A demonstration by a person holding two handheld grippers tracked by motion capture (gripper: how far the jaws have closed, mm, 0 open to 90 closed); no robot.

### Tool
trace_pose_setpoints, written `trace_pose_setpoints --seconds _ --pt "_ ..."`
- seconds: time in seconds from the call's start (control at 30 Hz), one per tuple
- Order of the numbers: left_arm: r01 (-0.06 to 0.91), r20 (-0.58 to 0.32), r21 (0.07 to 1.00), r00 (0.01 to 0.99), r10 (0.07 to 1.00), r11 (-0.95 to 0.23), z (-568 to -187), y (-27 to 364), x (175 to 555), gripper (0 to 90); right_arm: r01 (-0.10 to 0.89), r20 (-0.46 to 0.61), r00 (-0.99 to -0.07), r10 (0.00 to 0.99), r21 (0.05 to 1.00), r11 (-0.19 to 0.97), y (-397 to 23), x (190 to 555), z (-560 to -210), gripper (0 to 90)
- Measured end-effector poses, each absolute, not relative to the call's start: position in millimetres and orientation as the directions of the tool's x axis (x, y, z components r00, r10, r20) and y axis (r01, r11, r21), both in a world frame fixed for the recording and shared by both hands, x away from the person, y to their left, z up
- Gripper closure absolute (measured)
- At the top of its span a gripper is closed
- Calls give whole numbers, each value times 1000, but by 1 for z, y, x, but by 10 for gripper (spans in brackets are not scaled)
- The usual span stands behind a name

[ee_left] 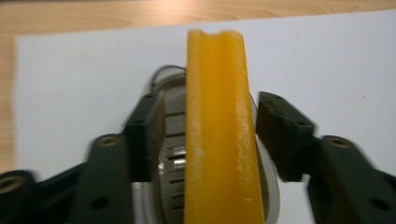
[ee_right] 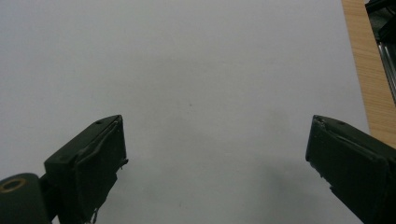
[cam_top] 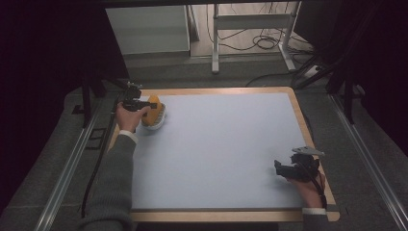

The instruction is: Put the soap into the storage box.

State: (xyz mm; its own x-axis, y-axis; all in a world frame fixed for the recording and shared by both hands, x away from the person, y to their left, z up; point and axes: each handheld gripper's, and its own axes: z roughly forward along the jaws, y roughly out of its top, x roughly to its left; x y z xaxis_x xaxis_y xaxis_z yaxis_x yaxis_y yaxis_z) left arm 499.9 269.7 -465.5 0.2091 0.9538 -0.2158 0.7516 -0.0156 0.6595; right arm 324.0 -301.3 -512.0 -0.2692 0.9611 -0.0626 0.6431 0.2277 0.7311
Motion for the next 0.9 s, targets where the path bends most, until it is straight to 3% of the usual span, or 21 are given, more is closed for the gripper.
trace_pose_setpoints --seconds 0.27,0.33,0.57,0.9 --pt "753 -200 658 195 960 -16 -463 278 492 278 639 -68 -276 959 733 236 -300 324 -512 50" --pt "738 -157 674 167 973 -18 -462 280 488 241 641 -66 -275 959 731 234 -299 324 -512 50" --pt "691 -168 723 190 967 -11 -453 286 477 236 645 -67 -276 959 727 236 -299 324 -513 51" --pt "619 -228 784 357 906 -47 -438 278 434 256 638 -67 -282 957 732 239 -298 323 -511 50"
